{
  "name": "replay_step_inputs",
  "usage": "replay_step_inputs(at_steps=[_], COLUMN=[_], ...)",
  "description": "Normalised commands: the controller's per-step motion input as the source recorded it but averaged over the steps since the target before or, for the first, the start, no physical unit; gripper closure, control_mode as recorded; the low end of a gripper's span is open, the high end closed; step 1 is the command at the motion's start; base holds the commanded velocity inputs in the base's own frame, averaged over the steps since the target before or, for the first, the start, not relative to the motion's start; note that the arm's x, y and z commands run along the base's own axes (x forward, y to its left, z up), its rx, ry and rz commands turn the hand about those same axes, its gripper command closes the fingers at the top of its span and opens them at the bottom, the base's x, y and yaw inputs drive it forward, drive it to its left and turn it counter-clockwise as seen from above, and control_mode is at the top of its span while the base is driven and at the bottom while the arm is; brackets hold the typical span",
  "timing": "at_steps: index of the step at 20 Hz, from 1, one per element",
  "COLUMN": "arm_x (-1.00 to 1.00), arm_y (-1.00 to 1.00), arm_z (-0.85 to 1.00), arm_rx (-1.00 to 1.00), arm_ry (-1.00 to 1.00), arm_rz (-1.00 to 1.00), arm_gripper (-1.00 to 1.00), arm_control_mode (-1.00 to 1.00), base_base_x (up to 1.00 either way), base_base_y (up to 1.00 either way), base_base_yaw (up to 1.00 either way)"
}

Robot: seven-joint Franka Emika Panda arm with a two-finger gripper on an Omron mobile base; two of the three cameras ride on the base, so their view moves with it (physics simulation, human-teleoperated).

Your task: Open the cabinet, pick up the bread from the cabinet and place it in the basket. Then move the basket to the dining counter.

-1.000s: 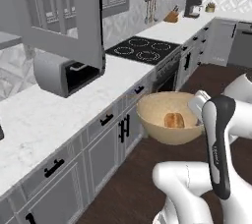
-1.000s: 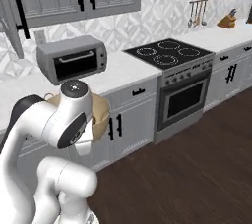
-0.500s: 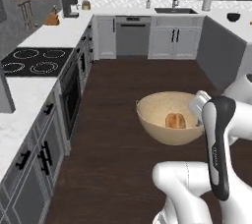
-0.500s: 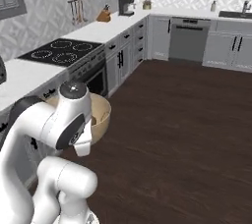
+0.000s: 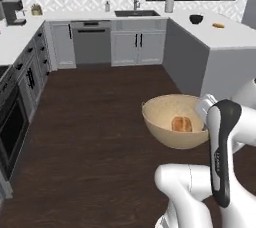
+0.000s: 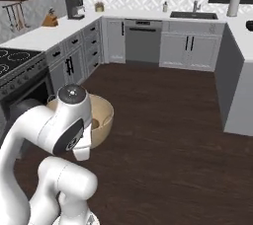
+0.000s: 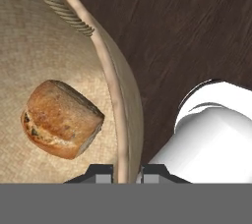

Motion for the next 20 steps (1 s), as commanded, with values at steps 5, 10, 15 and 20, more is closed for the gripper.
replay_step_inputs(at_steps=[5,10,15,20], arm_x=[0.0,0.0,0.0,0.0], arm_y=[0.0,0.0,0.0,0.0], arm_z=[0.0,0.0,0.0,0.0], arm_rx=[0.0,0.0,0.0,0.0], arm_ry=[0.0,0.0,0.0,0.0], arm_rz=[0.0,0.0,0.0,0.0], arm_gripper=[1.0,1.0,1.0,1.0], arm_control_mode=[1.0,1.0,1.0,1.0], base_base_x=[1.0,1.0,1.0,1.0], base_base_y=[-0.6,-0.06,0.0,0.09], base_base_yaw=[0.18,-0.01,-0.11,-0.23])
